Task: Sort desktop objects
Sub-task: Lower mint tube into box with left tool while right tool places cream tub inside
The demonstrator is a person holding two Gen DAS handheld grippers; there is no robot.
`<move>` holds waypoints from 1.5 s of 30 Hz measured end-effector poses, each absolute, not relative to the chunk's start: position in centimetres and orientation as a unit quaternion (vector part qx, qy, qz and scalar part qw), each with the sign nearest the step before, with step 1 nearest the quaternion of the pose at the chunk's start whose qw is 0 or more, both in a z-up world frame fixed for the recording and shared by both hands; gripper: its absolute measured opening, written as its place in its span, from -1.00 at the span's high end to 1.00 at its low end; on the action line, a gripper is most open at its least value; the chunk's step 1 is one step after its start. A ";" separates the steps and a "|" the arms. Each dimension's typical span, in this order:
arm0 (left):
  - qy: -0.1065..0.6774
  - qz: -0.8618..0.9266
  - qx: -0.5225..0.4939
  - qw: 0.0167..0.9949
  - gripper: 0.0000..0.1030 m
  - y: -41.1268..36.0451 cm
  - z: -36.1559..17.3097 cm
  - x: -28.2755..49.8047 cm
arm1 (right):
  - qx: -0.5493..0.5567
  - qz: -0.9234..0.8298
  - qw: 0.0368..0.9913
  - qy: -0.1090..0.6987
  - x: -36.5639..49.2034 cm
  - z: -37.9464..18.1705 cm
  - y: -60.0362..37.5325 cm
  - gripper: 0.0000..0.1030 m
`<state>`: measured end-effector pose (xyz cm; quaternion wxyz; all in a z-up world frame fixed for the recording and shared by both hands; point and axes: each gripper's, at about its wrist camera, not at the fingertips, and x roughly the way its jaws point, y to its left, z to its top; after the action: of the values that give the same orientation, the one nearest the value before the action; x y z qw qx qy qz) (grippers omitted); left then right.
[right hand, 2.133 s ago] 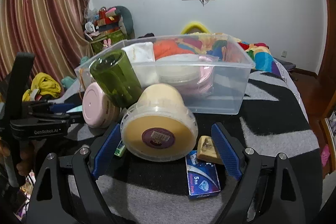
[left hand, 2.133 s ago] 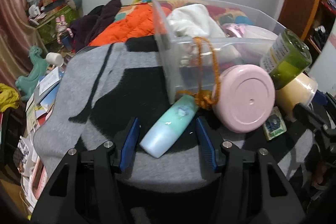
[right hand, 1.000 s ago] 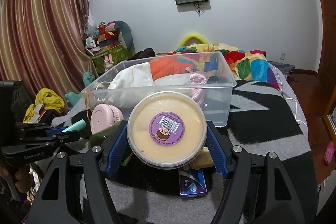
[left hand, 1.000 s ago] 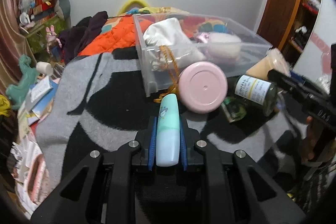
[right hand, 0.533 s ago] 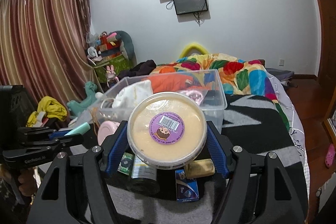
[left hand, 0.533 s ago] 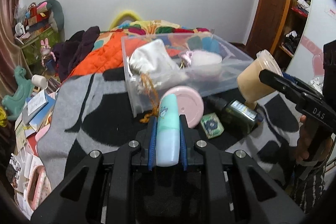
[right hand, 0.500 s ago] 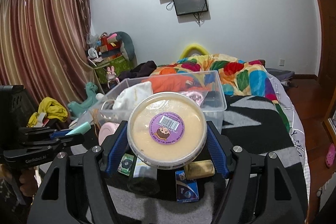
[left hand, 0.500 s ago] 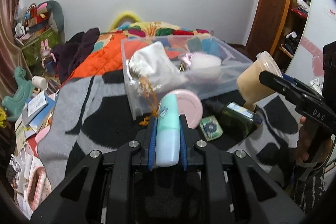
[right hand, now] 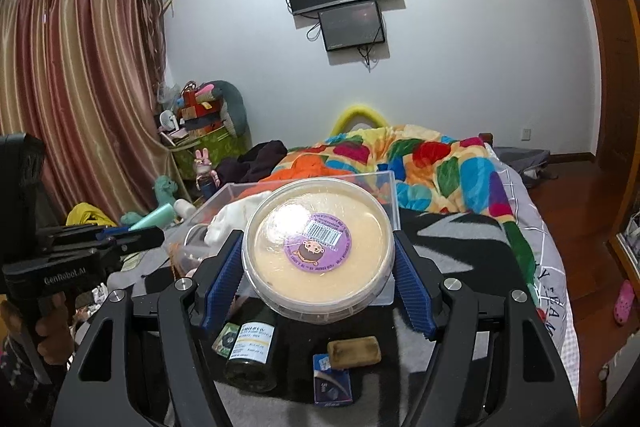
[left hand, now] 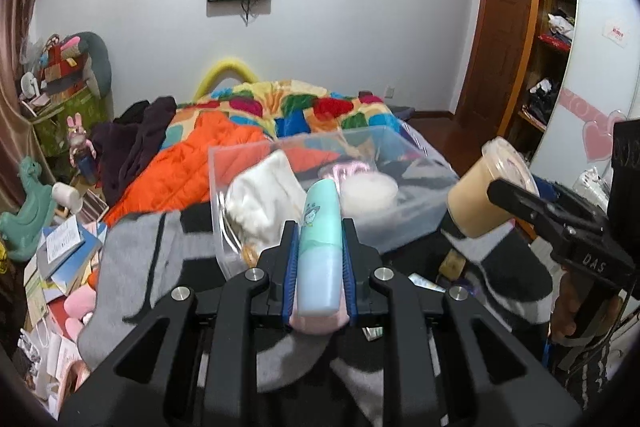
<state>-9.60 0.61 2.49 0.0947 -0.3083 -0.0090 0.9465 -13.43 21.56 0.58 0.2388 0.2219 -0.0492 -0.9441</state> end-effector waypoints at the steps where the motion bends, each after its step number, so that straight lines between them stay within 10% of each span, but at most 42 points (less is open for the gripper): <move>1: -0.009 0.947 -0.306 0.095 0.62 0.6 2.8 -9.8 | 0.222 -0.944 0.240 -0.053 -13.6 0.7 21.7 -0.32; 45: -0.087 0.916 -0.371 0.127 0.63 0.7 -3.8 -20.2 | 0.228 -0.955 0.188 -0.018 -21.5 -0.6 19.2 -0.32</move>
<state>-20.16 0.67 -3.77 0.1272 -0.3709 -0.0874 0.9158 -21.54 19.17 -0.65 0.1878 0.2284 -0.0179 -0.9551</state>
